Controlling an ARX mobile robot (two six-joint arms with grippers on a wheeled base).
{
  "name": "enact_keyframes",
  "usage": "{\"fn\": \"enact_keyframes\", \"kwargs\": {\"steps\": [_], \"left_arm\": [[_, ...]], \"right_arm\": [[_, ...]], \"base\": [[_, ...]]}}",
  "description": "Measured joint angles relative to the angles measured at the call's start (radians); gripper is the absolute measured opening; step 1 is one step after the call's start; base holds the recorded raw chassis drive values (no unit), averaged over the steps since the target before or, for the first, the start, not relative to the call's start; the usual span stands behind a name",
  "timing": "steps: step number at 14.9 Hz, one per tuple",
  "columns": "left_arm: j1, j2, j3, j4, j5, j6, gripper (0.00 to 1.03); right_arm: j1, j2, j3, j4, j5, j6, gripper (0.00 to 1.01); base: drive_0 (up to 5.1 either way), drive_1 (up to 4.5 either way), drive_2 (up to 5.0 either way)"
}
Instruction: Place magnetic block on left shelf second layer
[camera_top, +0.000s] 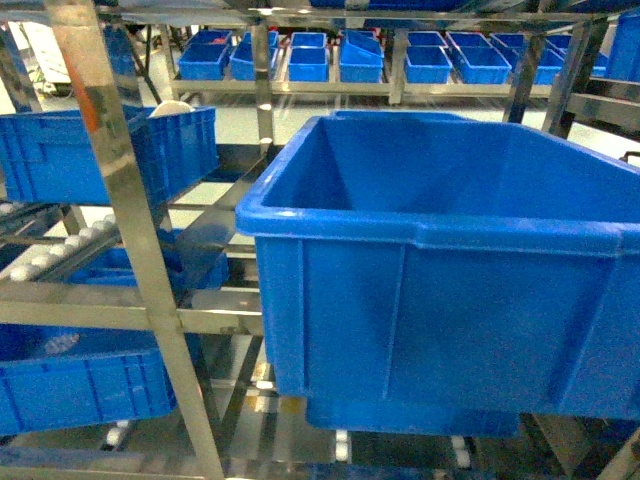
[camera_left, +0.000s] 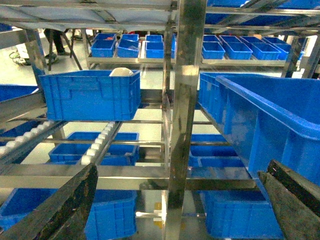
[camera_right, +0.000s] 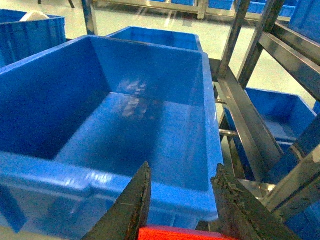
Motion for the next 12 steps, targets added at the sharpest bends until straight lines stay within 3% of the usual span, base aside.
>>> {"fn": "enact_keyframes", "kwargs": {"steps": [3, 8, 9, 10, 12], "left_arm": [[0.0, 0.0, 0.0, 0.002, -0.001, 0.0, 0.98], [0.0, 0.0, 0.0, -0.003, 0.0, 0.0, 0.98], [0.0, 0.0, 0.0, 0.0, 0.0, 0.0, 0.98], [0.0, 0.0, 0.0, 0.0, 0.0, 0.0, 0.98], [0.0, 0.0, 0.0, 0.0, 0.0, 0.0, 0.98]], "right_arm": [[0.001, 0.0, 0.0, 0.005, 0.0, 0.0, 0.33], [0.0, 0.004, 0.0, -0.001, 0.001, 0.0, 0.33], [0.01, 0.01, 0.0, -0.006, -0.014, 0.014, 0.33], [0.031, 0.054, 0.002, 0.006, -0.027, 0.054, 0.33], [0.094, 0.254, 0.037, 0.087, -0.058, 0.164, 0.33]], "base": [[0.1, 4.42, -4.2], [0.0, 0.0, 0.0], [0.0, 0.0, 0.0], [0.0, 0.0, 0.0], [0.0, 0.0, 0.0]]}}
